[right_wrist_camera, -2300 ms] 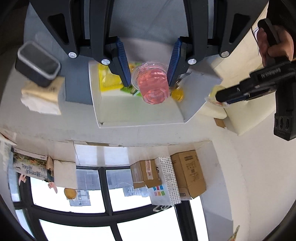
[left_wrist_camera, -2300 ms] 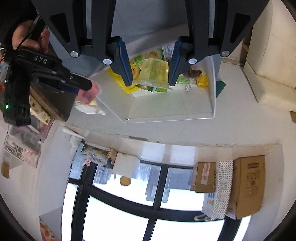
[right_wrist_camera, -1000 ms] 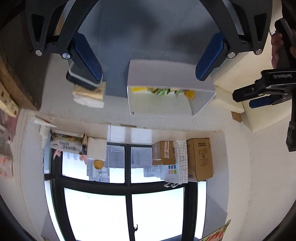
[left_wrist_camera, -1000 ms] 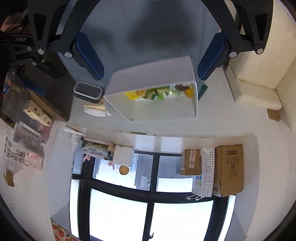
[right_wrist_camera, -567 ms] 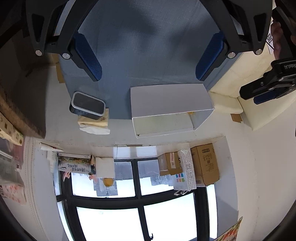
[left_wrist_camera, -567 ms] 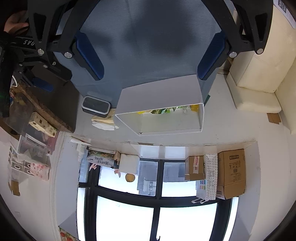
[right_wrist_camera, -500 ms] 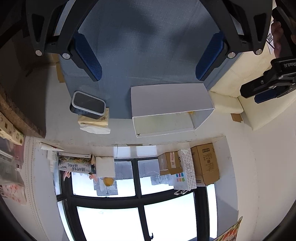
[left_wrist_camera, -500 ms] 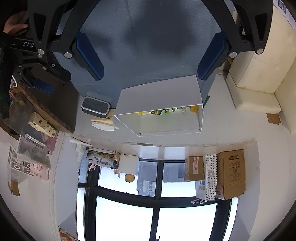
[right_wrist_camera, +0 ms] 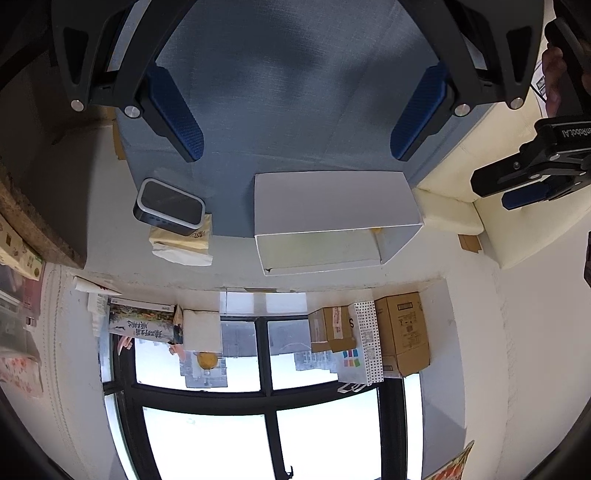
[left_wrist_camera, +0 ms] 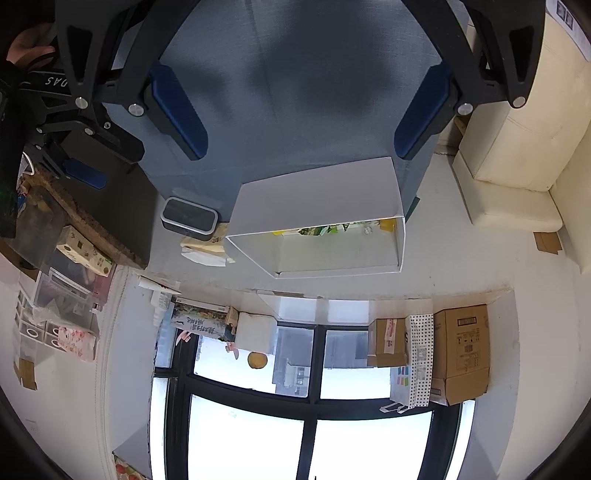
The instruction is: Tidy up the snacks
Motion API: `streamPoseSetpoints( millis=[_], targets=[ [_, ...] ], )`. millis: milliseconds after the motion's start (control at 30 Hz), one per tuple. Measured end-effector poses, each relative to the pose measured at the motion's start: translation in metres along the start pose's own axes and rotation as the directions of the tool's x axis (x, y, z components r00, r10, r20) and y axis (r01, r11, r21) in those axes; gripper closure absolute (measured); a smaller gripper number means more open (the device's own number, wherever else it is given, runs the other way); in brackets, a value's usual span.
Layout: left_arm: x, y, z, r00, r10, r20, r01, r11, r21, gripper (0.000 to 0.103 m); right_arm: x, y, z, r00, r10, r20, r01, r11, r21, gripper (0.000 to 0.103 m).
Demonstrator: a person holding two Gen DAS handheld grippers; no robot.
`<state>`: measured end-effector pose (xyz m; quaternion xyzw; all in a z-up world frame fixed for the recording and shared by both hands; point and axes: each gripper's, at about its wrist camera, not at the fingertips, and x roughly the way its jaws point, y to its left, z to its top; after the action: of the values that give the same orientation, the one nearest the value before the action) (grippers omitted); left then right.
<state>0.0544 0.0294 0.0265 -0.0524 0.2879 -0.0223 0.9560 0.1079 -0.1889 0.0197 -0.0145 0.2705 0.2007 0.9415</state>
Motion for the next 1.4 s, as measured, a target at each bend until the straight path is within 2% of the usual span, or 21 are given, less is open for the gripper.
streamPoseSetpoints(
  millis=[1400],
  targets=[
    [0.0025,-0.0018,-0.003,1.0,-0.01,-0.015,0.01,1.0,0.023,0.0,-0.0067,0.0011,0.0023,1.0,-0.011,-0.001,0.011,1.0,0.005,0.0]
  ],
)
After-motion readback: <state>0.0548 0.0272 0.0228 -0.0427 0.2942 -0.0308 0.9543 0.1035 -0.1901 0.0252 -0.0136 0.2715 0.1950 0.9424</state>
